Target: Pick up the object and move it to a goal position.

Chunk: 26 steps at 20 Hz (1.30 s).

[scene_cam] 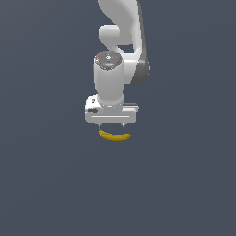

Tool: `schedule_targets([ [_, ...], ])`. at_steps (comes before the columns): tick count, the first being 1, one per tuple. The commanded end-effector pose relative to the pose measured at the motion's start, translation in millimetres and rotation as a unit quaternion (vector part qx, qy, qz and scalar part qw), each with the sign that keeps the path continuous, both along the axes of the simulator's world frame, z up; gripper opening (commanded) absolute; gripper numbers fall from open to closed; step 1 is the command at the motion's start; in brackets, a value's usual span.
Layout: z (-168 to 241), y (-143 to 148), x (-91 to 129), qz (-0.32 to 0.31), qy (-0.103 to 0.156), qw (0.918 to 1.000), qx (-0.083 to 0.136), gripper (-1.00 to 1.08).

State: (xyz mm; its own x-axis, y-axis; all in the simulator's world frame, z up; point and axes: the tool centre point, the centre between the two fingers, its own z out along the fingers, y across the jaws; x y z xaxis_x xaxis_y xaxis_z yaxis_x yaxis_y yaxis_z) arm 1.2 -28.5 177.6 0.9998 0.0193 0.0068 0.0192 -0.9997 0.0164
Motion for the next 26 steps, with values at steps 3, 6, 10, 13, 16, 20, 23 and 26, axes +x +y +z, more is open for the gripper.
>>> schedule_targets([
  [3, 0.5, -0.8, 0.1, 0.001, 0.000, 1.0000, 0.000, 1.00],
  [6, 2.8, -4.5, 0.7, 0.007, -0.002, 1.0000, -0.003, 1.00],
  [10, 7.3, -11.6, 1.8, 0.017, -0.006, 0.9998, -0.007, 1.00],
  [13, 8.4, -13.7, 2.1, 0.019, -0.006, 0.9998, -0.008, 1.00],
  [16, 8.0, -12.7, 1.9, 0.019, -0.006, 0.9998, -0.007, 1.00],
  [20, 6.6, -12.8, 1.6, 0.026, -0.006, 0.9996, -0.008, 1.00],
  [23, 3.9, -12.9, 1.0, 0.038, -0.005, 0.9992, -0.008, 1.00],
  [26, 0.1, -13.0, 0.0, 0.056, -0.004, 0.9984, -0.009, 1.00],
])
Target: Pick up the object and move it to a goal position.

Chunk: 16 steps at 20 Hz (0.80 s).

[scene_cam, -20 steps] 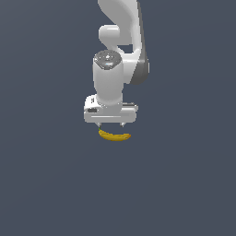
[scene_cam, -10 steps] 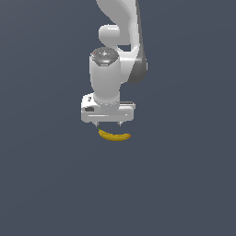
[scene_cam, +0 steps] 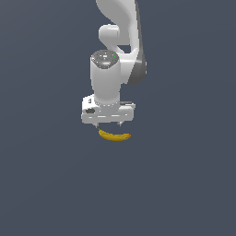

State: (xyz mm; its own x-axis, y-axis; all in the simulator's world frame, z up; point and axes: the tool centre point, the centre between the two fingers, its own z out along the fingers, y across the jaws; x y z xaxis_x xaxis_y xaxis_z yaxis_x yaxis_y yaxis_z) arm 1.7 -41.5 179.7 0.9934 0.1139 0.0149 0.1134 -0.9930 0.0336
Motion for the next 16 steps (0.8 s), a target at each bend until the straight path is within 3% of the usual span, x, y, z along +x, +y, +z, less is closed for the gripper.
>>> schedule_targets([
  [1, -3.4, -0.1, -0.9, 0.015, 0.001, 0.9999, -0.001, 1.00],
  [9, -19.4, -0.3, -5.2, 0.092, 0.006, 0.9957, -0.002, 1.00],
  [16, -38.9, 0.3, -11.1, 0.187, 0.011, 0.9822, -0.003, 1.00],
])
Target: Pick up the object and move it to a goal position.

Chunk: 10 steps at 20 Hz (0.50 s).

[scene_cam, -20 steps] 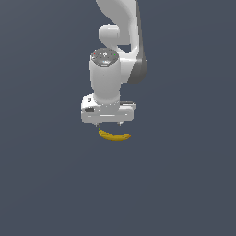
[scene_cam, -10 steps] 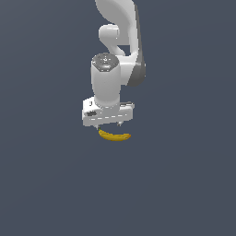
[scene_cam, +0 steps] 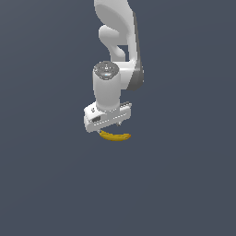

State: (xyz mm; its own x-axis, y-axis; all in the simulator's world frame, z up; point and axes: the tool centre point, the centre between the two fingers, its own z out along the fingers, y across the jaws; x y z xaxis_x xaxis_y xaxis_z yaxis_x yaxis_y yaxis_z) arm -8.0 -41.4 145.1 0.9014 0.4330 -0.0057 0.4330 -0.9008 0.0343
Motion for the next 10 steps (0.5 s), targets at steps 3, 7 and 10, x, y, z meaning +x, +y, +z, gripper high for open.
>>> schedule_targets([
  [3, -12.6, 0.7, -4.1, 0.064, 0.003, 0.9979, 0.000, 1.00],
  [7, -23.4, 1.8, -8.0, 0.120, 0.006, 0.9927, 0.001, 1.00],
  [10, -31.4, 2.7, -11.1, 0.162, 0.008, 0.9868, 0.002, 1.00],
])
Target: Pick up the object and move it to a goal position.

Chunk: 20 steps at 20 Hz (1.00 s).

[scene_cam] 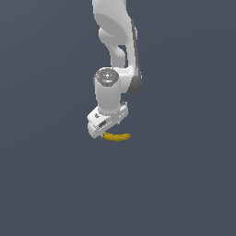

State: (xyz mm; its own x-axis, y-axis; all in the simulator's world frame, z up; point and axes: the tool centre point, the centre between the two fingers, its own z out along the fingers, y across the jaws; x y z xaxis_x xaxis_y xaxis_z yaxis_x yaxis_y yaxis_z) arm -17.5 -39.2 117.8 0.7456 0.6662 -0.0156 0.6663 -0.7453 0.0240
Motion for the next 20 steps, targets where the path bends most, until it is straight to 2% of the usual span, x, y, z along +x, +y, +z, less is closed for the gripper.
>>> schedule_targets([
  [1, -6.7, 0.9, -2.6, 0.036, 0.001, 0.9993, 0.001, 1.00],
  [7, -22.0, 3.5, -9.0, 0.121, 0.004, 0.9927, 0.004, 1.00],
  [14, -37.2, 7.0, -15.9, 0.207, 0.006, 0.9782, 0.009, 1.00],
  [20, -45.2, 9.3, -19.9, 0.254, 0.006, 0.9671, 0.012, 1.00],
])
